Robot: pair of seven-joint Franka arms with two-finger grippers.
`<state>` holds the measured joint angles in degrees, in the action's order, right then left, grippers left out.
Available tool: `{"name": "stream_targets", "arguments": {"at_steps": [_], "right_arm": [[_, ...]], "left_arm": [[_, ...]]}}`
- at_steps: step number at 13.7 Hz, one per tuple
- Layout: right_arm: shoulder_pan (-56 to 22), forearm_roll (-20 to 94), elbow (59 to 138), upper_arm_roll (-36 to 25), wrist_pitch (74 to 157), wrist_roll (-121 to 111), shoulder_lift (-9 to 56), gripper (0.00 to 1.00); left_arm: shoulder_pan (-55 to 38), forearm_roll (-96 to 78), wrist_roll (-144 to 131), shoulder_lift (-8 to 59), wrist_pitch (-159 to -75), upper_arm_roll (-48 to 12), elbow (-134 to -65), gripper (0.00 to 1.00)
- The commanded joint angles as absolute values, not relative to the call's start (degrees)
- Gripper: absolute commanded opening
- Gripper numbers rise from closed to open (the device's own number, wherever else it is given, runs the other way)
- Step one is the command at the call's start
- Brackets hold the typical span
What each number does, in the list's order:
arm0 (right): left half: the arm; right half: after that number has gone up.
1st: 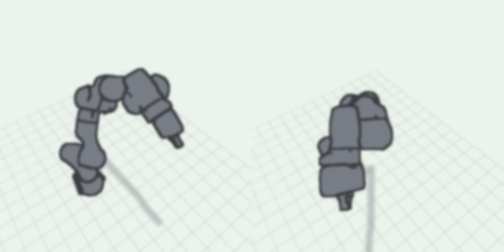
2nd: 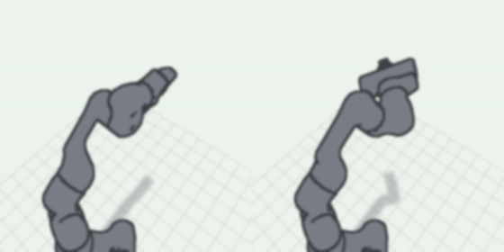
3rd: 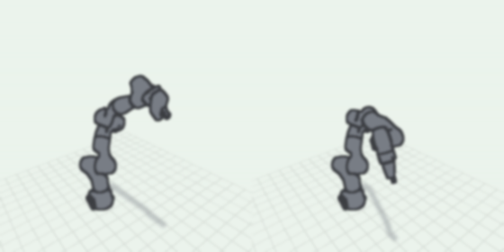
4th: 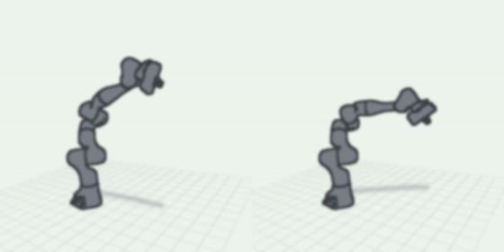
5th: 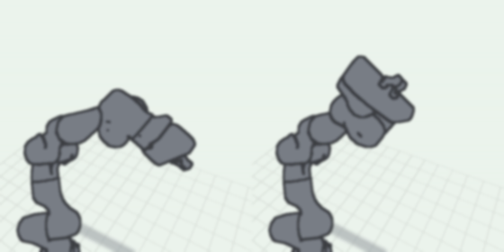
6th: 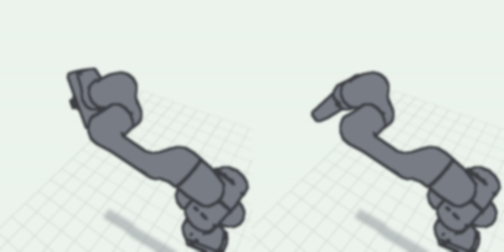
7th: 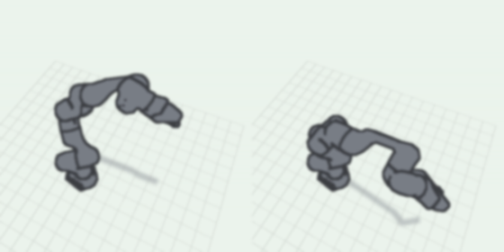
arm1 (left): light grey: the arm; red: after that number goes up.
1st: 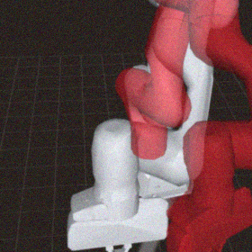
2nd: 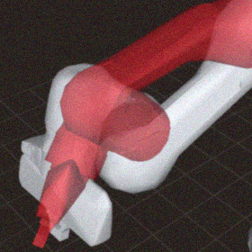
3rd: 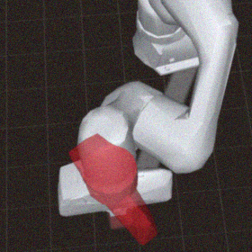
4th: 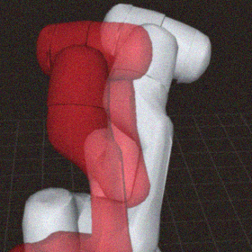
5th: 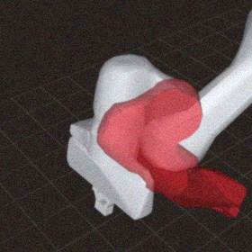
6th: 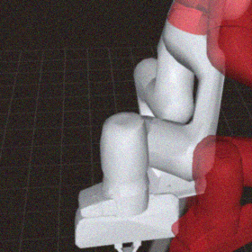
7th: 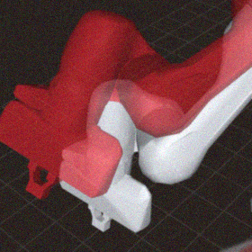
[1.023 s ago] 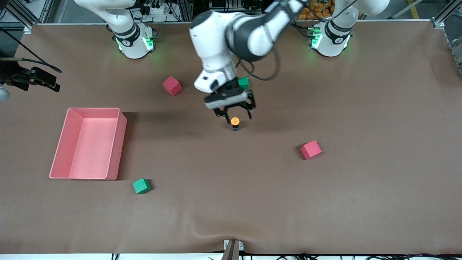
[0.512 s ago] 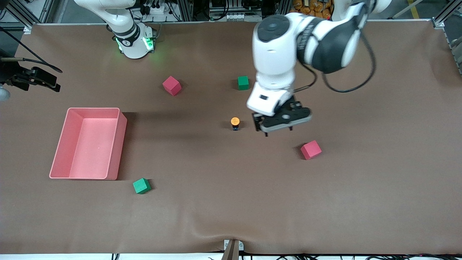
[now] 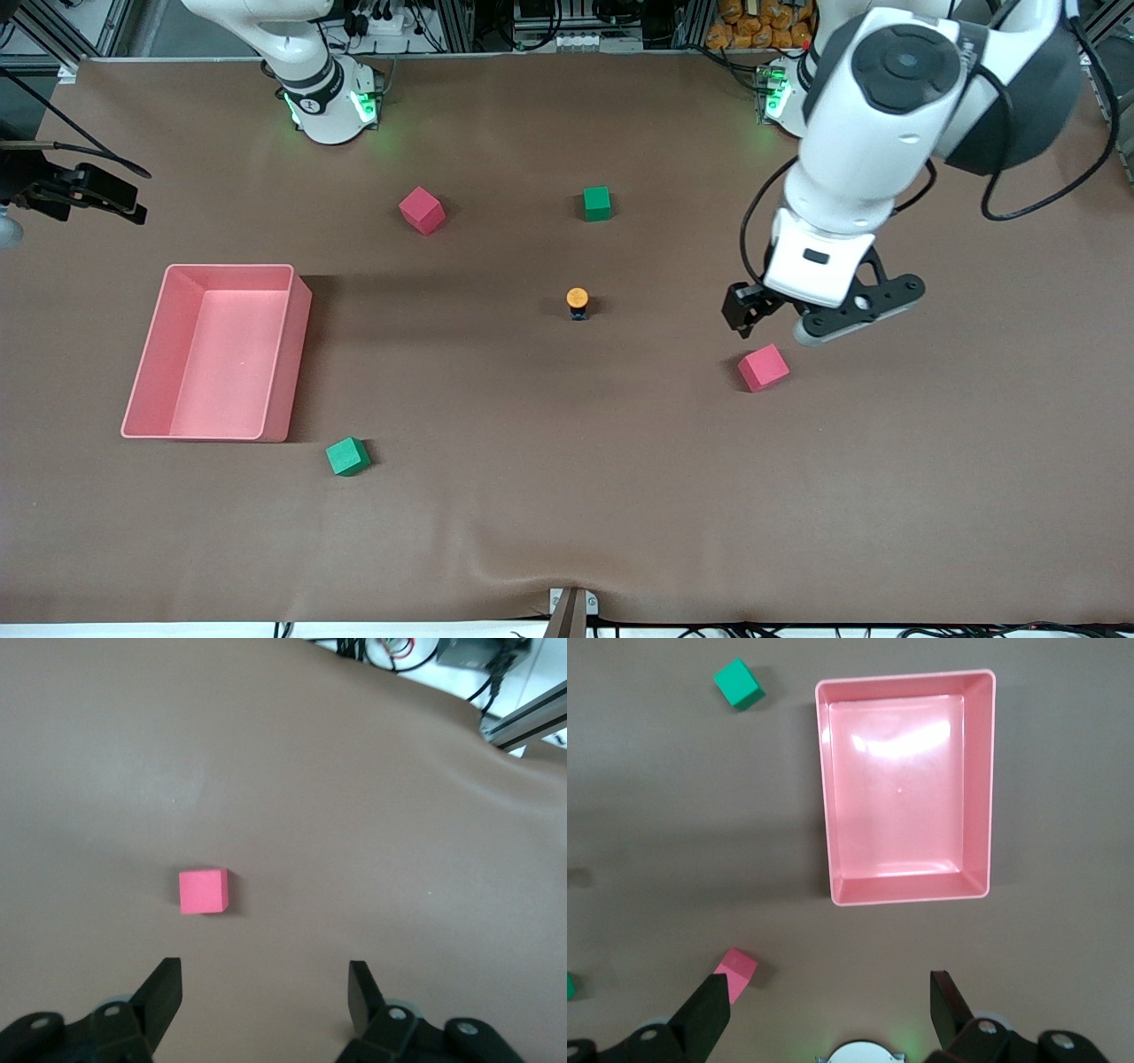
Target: Place and upright button with both arms
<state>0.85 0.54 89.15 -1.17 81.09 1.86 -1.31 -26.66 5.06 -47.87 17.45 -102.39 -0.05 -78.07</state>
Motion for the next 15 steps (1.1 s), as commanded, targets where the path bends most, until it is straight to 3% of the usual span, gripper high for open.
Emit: {"name": "stream_targets", "arguments": {"at_steps": [1, 15], "right_arm": [[1.32, 1.05, 89.21, -1.32, 79.10, 2.46, -3.60, 1.00], [1.76, 1.49, 88.95, -1.93, 78.22, 5.71, -3.96, 1.00]], "left_arm": [[-25.67, 4.83, -38.74, 16.09, -101.69, -0.53, -79.19, 1.00], [-2.21, -4.57, -11.18, 9.76, -88.34, -0.44, -79.36, 1.00]]}}
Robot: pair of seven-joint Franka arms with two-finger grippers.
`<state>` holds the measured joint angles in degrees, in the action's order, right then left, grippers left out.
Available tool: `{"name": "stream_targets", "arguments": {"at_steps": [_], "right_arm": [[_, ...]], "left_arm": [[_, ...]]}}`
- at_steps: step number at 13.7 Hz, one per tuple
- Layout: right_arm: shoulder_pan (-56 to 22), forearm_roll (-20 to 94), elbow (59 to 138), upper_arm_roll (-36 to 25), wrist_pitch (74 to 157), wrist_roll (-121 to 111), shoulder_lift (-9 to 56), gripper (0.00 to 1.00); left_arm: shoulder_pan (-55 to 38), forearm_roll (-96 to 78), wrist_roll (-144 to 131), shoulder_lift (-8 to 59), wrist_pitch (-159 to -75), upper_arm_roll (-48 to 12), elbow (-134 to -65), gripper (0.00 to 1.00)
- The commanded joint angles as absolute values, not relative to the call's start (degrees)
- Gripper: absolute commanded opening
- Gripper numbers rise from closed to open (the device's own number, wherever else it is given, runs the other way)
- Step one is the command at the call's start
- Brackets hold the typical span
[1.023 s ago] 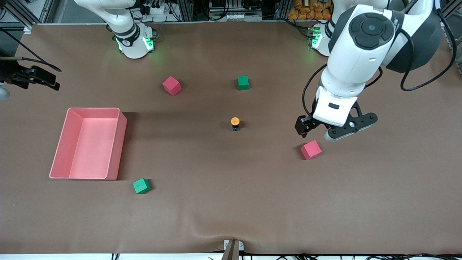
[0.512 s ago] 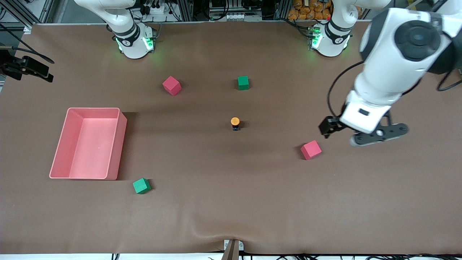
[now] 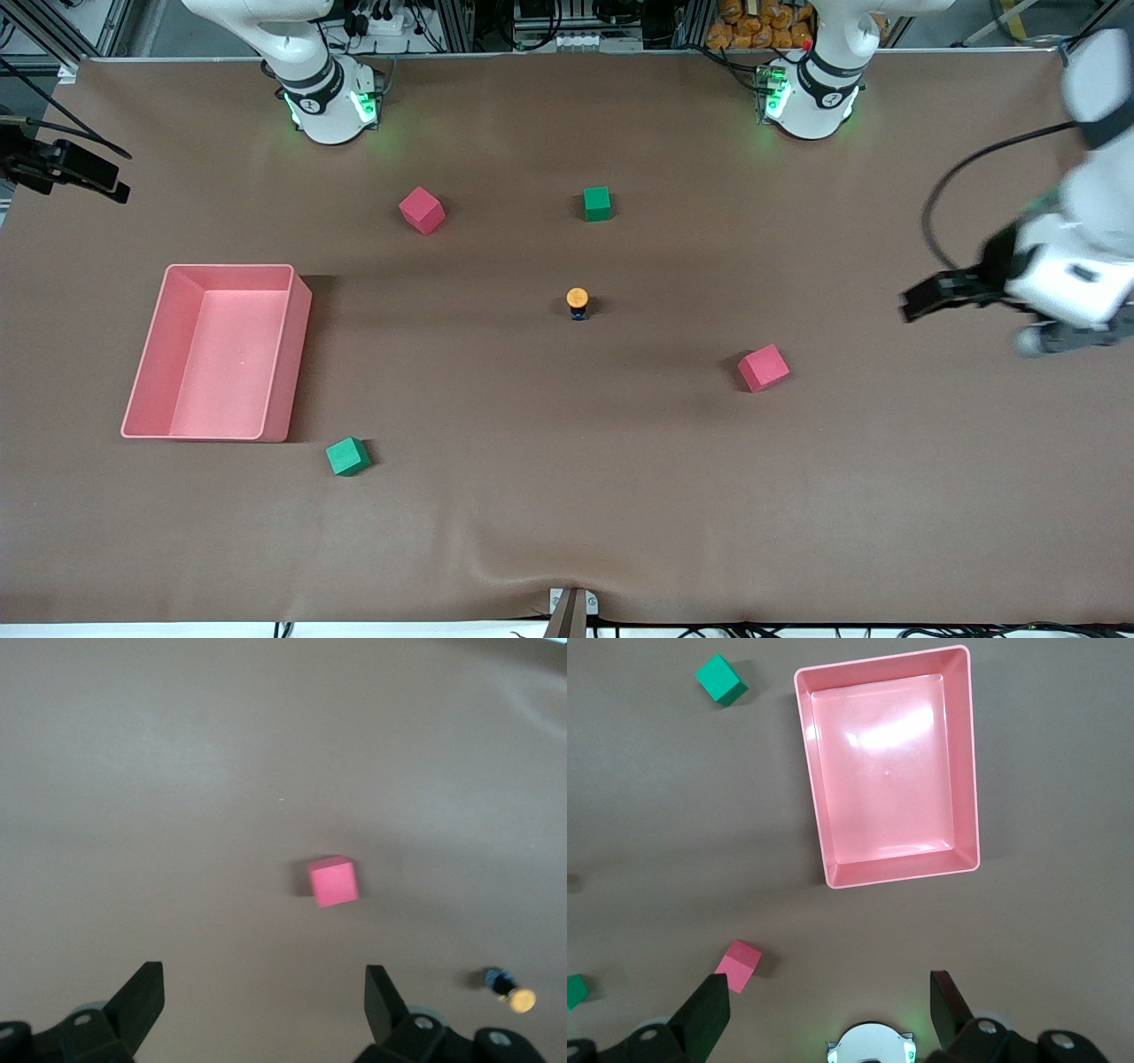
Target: Place and upright button with both arms
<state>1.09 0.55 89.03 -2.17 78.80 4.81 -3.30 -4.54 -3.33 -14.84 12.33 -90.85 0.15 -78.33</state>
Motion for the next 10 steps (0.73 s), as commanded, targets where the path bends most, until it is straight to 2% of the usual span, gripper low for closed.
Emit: {"name": "stream_targets", "arguments": {"at_steps": [1, 5, 9, 10], "right_arm": [[1.76, 1.49, 88.95, -1.93, 78.22, 5.71, -3.96, 1.00], [1.76, 1.49, 88.95, -1.93, 78.22, 5.71, -3.87, 1.00], [1.67, 1.49, 88.95, -1.85, 78.40, 5.71, -3.87, 1.00], [1.67, 1.49, 88.95, -1.85, 78.31, 5.71, -3.87, 1.00]], "left_arm": [[-1.15, -4.66, -10.81, 9.06, -87.37, -0.61, -79.45, 1.00], [-2.37, -4.57, -11.34, 3.35, -79.73, 0.09, -79.98, 1.00], [-3.24, -4.40, -10.81, -6.74, -78.49, 0.53, -90.41, 1.00], [-4.56, -3.96, -10.81, -6.94, -78.57, 1.31, -90.79, 1.00]]}}
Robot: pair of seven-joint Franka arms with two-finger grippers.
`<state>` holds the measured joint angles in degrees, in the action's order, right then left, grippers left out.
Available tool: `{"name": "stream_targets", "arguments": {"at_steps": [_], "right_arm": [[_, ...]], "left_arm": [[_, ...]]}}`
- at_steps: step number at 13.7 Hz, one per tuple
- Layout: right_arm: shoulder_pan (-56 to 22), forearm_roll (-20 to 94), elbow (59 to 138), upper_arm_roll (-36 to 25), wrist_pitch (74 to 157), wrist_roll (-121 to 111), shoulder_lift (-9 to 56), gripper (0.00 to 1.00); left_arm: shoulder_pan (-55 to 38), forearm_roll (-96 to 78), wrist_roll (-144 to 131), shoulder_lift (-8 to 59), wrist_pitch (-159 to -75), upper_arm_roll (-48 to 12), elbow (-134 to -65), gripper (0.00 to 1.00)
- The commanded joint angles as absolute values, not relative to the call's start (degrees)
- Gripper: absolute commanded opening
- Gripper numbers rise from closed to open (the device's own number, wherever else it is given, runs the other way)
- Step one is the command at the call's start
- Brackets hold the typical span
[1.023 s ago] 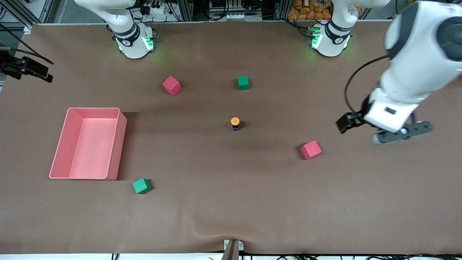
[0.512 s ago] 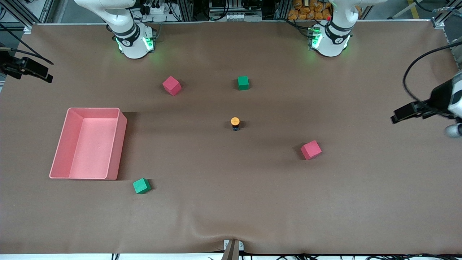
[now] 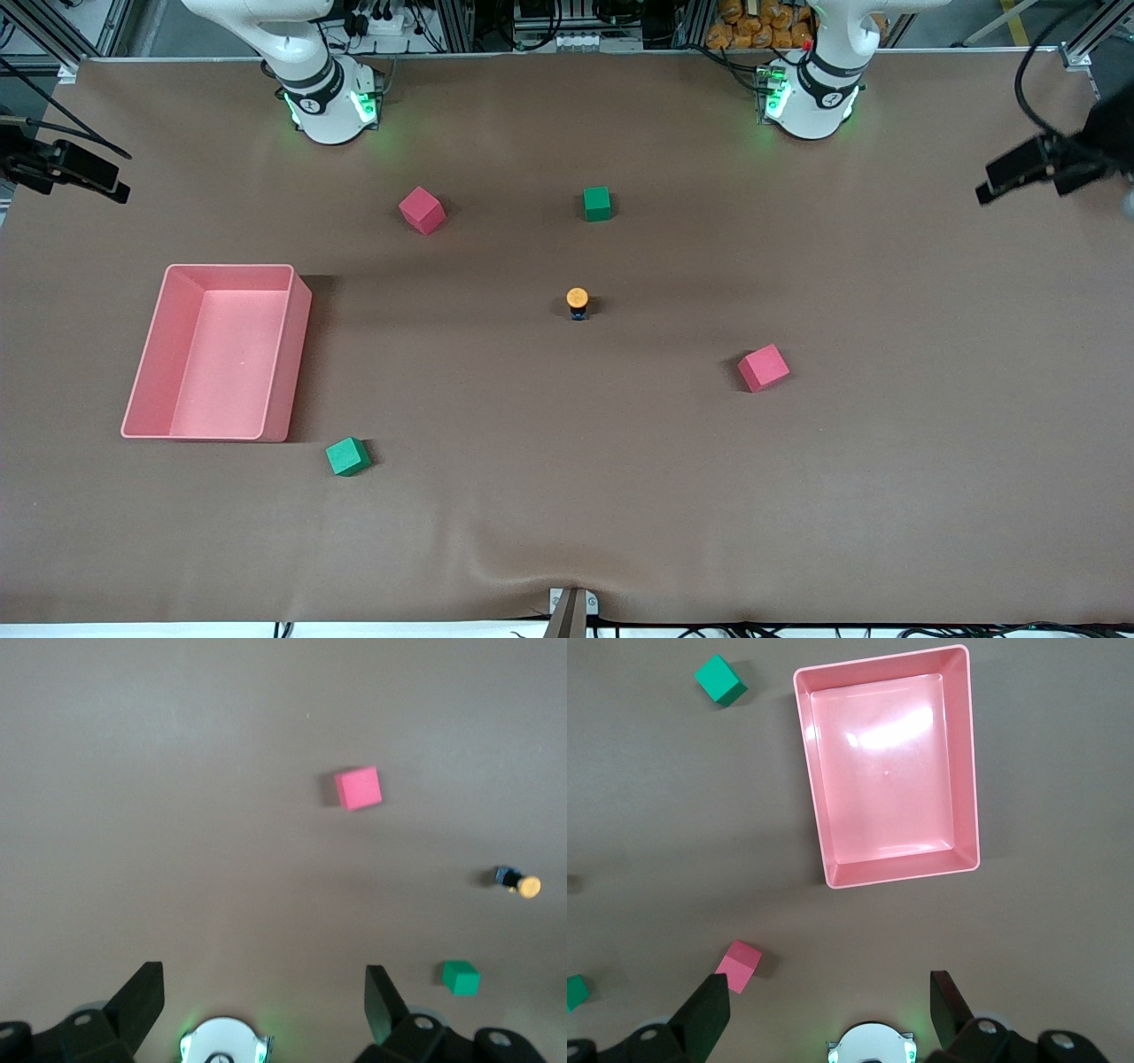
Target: Place and upright button with both arms
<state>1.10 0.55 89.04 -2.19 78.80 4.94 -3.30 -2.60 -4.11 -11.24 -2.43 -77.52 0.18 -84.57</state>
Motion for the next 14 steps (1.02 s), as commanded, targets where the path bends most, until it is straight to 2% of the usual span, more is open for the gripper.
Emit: {"name": "stream_targets", "arguments": {"at_steps": [1, 7, 14], "right_arm": [[1.67, 1.49, 89.03, -1.85, 78.22, 5.71, -3.87, 1.00], [2.46, 1.49, 89.12, -1.85, 77.43, 5.54, -3.87, 1.00], [2.46, 1.49, 89.21, -1.85, 77.52, 5.54, -3.52, 1.00]], "left_arm": [[-5.61, -3.69, -10.72, -6.51, -78.92, 2.71, -90.44, 1.00], [-6.42, -1.40, -3.43, -2.02, -79.63, 7.12, -85.17, 1.00], [-5.89, 0.43, -4.48, -1.32, -80.59, 5.55, -85.25, 1.00]]}}
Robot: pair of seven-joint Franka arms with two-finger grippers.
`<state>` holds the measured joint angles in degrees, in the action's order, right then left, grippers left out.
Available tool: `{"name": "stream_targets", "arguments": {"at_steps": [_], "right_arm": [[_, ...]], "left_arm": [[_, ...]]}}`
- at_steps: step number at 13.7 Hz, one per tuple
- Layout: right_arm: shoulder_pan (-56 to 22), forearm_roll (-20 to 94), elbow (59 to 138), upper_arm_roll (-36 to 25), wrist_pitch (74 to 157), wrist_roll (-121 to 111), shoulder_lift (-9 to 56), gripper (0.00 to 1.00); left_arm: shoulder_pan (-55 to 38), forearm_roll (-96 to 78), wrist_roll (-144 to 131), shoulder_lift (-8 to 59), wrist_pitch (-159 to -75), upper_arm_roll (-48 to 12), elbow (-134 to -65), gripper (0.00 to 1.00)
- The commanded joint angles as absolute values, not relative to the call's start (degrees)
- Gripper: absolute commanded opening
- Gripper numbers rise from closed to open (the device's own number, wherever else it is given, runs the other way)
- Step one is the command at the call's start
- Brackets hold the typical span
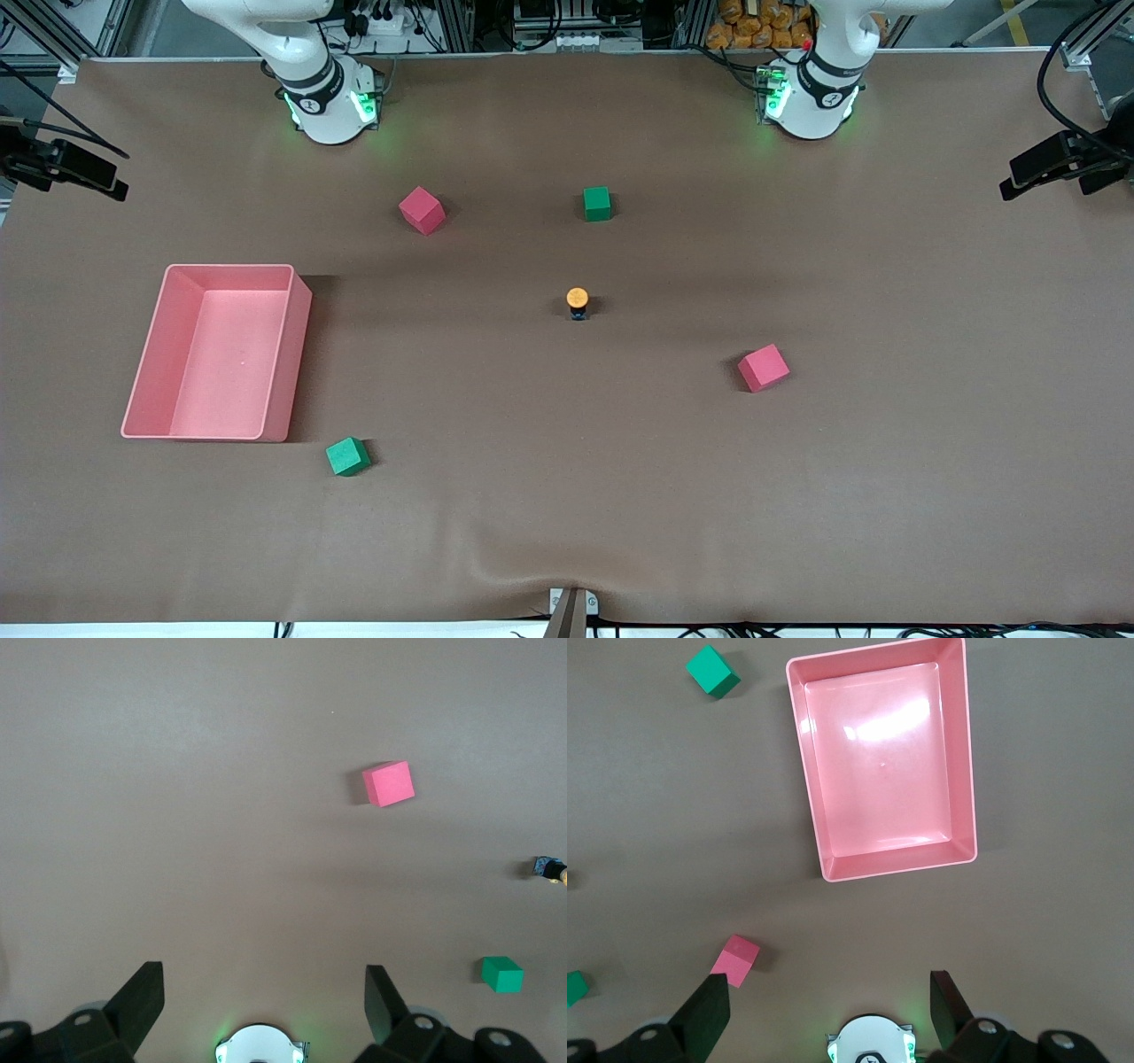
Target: Place and upright button with both arms
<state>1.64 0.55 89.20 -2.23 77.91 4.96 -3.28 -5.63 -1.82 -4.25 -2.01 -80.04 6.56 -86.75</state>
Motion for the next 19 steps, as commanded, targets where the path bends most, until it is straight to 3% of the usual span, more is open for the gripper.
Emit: {"name": "stream_targets", "arguments": {"at_steps": [1, 4, 19], "right_arm": [[2.46, 1.49, 89.21, -1.85, 77.43, 5.54, -3.52, 1.00], [2.37, 1.49, 89.21, -1.85, 77.52, 5.54, -3.43, 1.00], [2.37, 1.49, 89.21, -1.76, 77.52, 5.10, -3.43, 1.00]], "left_arm": [[-5.63, 0.53, -4.57, -1.32, -80.86, 4.93, -85.25, 1.00], [-5.36, 0.09, -4.75, -0.18, -82.43, 2.73, -85.17, 1.00], [-4.04, -0.53, -3.95, -0.44, -83.32, 2.64, -85.96, 1.00]]}}
